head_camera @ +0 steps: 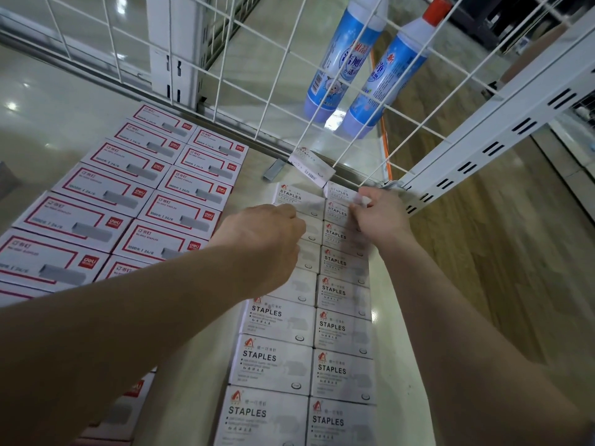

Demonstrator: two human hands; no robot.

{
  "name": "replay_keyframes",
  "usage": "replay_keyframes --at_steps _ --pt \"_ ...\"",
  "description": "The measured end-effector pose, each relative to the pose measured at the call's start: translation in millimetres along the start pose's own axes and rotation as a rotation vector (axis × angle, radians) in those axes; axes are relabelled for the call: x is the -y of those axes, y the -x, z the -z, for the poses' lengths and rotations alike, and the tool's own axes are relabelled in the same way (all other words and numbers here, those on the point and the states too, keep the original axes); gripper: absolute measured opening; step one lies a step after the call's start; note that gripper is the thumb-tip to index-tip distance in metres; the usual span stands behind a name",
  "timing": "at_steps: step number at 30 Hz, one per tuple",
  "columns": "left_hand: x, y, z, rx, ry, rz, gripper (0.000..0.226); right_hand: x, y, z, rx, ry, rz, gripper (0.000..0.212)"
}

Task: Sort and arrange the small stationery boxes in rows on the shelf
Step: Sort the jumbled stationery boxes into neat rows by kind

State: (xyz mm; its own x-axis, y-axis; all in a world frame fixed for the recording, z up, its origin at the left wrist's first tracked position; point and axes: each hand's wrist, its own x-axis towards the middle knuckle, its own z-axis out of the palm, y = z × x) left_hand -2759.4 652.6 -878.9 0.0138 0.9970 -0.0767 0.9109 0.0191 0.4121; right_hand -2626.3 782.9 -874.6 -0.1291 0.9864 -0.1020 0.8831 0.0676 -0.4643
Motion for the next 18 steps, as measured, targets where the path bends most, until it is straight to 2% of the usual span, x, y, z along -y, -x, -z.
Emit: replay_keyframes --at_steps 5,13,18 --pt "4.5 -4.3 5.5 -0.014 -0.013 -0.038 0.039 5.5 -0.5 -7.5 -0.087 -0.054 0.047 0.041" --pt "6.2 -11.2 8.3 0.017 -0.062 -0.037 0.036 31.6 -7.6 -20.3 -0.048 -0.07 0.171 0.026" --pt "7.7 -10.2 5.4 0.014 -0.038 -0.032 0.038 29.8 -25.8 -30.8 -0.047 0.001 0.085 0.027"
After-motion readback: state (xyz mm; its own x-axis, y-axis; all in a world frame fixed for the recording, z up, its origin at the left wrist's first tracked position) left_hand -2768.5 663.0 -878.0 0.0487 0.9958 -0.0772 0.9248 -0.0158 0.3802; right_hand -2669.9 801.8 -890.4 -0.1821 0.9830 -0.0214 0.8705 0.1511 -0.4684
